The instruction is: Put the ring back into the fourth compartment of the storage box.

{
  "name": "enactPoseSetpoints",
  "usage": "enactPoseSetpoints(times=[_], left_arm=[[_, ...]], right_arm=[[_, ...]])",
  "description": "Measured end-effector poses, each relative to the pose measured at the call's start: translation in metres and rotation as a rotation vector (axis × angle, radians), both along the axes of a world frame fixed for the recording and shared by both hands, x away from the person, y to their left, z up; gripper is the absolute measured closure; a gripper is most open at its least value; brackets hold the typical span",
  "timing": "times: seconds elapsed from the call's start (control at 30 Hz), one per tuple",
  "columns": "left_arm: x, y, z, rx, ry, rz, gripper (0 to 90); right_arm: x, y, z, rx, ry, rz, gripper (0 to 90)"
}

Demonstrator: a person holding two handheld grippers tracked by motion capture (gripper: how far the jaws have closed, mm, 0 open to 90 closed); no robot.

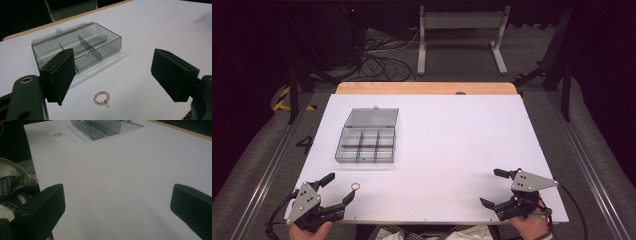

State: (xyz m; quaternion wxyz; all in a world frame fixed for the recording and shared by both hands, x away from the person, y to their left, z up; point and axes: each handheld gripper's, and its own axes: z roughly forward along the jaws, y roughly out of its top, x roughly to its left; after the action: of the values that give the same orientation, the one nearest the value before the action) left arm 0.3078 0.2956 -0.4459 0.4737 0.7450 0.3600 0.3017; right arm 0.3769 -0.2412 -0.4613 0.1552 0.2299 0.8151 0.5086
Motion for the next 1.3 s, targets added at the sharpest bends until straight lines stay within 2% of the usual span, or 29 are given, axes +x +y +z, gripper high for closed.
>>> enactPoseSetpoints(times=[0.07, 0.3, 0.5, 0.57, 0.87, 1.07, 1.3], left_arm=[[0.0, 0.001, 0.0, -0.007, 0.004, -0.003, 20.5], [0.0, 0.002, 0.003, -0.072, 0.048, -0.026, 22.3], [-0.001, 0.001, 0.004, -0.037, 0.034, -0.016, 25.8], [0.0, 0.001, 0.005, -0.011, 0.024, -0.011, 26.7], [0.01, 0.0, 0.01, -0.012, 0.042, -0.014, 28.4], [0.019, -0.002, 0.012, 0.006, 0.059, -0.02, 28.7], [0.029, -0.001, 0.015, -0.02, 0.081, -0.013, 29.5]], right_arm=[[0.0, 0.001, 0.0, -0.004, -0.002, 0.005, 0.6], [0.0, 0.001, 0.0, -0.003, 0.006, 0.009, 0.6], [0.0, 0.001, -0.001, -0.003, 0.01, 0.008, 0.6], [0.0, 0.001, -0.001, -0.002, 0.01, 0.008, 0.7], [0.001, 0.003, -0.002, -0.001, 0.02, 0.015, 0.9], [0.002, 0.004, -0.002, -0.004, 0.023, 0.019, 0.9], [0.002, 0.004, -0.003, -0.005, 0.027, 0.021, 0.9]])
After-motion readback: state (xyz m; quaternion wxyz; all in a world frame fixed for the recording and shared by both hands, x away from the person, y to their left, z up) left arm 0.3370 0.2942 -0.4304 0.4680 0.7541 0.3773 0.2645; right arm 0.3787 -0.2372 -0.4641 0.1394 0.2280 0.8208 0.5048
